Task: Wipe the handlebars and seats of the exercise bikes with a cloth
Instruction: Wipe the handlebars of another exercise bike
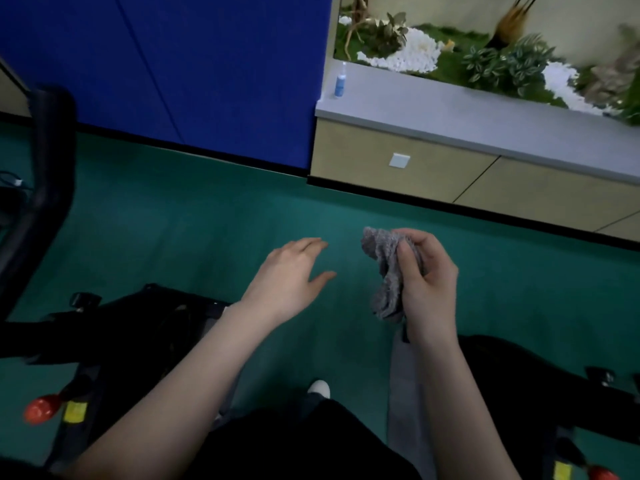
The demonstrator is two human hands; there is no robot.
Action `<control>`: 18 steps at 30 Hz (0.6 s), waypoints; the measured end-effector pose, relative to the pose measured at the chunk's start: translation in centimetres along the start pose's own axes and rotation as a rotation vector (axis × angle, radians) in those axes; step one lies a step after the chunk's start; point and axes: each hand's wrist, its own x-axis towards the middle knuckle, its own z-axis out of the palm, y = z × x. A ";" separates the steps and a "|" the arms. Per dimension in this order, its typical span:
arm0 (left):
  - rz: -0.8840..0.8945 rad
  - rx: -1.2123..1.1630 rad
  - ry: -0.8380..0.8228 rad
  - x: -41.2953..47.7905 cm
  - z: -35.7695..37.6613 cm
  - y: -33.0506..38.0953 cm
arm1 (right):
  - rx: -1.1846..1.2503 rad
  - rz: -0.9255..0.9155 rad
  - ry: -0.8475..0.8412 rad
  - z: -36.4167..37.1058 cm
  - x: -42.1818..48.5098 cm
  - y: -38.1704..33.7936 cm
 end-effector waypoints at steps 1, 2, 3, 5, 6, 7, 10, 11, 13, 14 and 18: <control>-0.011 0.012 -0.015 0.5 0.6 0.3 | 0.004 0.020 0.011 -1.1 0.4 0.6; -0.026 0.019 -0.024 0.8 1.0 0.6 | 0.008 0.041 0.021 -2.1 0.8 1.2; -0.043 0.023 -0.031 1.1 1.3 0.7 | 0.010 0.060 0.030 -3.0 1.1 1.6; -0.073 0.038 -0.038 1.7 1.8 0.7 | 0.020 0.090 0.037 -4.1 2.0 2.5; -0.088 0.050 -0.041 2.0 1.9 0.5 | 0.020 0.099 0.032 -4.4 2.5 2.8; -0.107 0.062 -0.045 2.3 1.8 0.2 | 0.011 0.102 0.021 -4.5 3.1 3.1; -0.178 0.073 -0.042 3.4 1.6 -1.0 | -0.007 0.093 -0.027 -3.8 5.2 3.7; -0.202 0.072 -0.040 3.9 1.4 -1.5 | -0.015 0.090 -0.045 -3.4 5.8 3.9; -0.245 0.064 -0.036 5.0 1.2 -2.7 | -0.028 0.095 -0.073 -2.2 7.2 4.3; -0.262 0.056 -0.034 5.8 1.0 -3.4 | -0.025 0.105 -0.079 -1.5 7.9 4.5; -0.293 0.029 -0.036 9.5 0.4 -6.0 | -0.015 0.143 -0.073 1.8 11.8 5.0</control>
